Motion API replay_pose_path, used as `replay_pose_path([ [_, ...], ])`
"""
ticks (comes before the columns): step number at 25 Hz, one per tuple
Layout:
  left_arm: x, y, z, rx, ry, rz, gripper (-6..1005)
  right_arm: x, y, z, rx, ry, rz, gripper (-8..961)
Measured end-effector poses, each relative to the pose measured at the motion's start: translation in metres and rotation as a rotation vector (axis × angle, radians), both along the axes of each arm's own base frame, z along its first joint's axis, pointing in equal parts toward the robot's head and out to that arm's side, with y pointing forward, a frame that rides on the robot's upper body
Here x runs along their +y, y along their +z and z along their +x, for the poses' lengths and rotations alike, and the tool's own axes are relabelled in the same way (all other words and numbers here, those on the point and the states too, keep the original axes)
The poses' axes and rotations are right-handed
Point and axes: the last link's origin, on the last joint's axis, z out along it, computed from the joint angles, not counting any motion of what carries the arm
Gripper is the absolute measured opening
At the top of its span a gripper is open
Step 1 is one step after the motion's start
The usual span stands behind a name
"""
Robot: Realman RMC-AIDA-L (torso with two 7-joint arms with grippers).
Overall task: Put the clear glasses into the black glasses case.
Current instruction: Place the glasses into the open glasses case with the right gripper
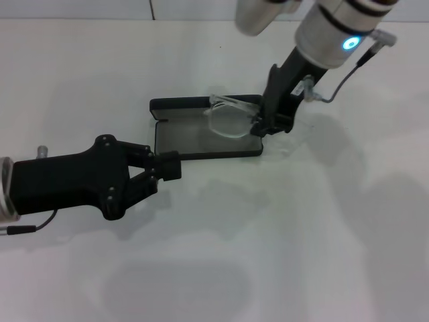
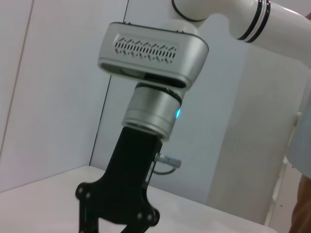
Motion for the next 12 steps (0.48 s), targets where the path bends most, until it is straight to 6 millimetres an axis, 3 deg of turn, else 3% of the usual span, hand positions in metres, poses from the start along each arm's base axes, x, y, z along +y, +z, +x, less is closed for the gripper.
replay_pose_path([
  [12, 0.0, 0.003, -0.001, 0.011, 0.008, -0.019, 110, -0.006, -0.026, -0.011, -0.023, 0.088, 0.012, 99],
])
